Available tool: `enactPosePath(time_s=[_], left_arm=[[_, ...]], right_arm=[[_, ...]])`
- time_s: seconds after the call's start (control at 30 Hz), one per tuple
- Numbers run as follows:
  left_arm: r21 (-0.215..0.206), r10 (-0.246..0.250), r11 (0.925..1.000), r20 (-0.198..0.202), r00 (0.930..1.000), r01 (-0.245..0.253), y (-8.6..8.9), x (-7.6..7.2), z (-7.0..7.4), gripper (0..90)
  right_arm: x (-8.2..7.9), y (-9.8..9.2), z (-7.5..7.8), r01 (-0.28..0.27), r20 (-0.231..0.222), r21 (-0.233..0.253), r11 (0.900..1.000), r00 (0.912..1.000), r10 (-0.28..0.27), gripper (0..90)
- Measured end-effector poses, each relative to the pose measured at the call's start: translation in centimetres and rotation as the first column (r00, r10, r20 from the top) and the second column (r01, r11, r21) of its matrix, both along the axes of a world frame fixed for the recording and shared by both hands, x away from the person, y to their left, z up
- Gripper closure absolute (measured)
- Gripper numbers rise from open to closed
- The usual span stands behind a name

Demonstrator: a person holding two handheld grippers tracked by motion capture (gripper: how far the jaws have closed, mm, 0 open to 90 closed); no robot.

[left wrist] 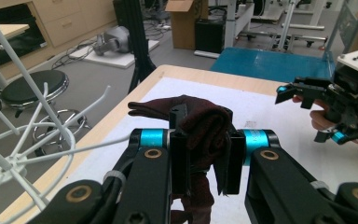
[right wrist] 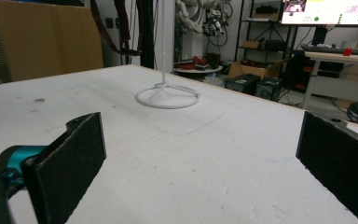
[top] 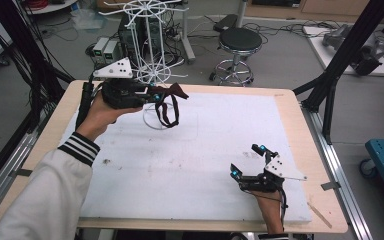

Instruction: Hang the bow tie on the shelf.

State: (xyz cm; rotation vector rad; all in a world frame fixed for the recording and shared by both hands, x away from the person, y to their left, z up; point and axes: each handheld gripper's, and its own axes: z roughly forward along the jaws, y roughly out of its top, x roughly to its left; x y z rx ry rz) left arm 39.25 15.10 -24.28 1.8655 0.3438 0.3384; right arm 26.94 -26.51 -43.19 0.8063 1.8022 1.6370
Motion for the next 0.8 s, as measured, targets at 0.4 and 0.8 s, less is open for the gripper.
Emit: enactPosePath(time_s=[0.4,0.8], left_arm=[[0.033,0.049,0.9983,-0.025,0.9985,-0.048,-0.8,1.6,0.2,78.1],[0.061,0.084,0.9949,-0.056,0.9949,-0.081,-1.0,3.1,0.1,77.9]], right_arm=[[-0.1,0.2,-0.9,0.000,-0.003,0.018,1.000,1.0000,0.000,0.6],[-0.1,0.7,-1.7,0.013,-0.005,0.009,1.000,0.9999,-0.013,0.6]])
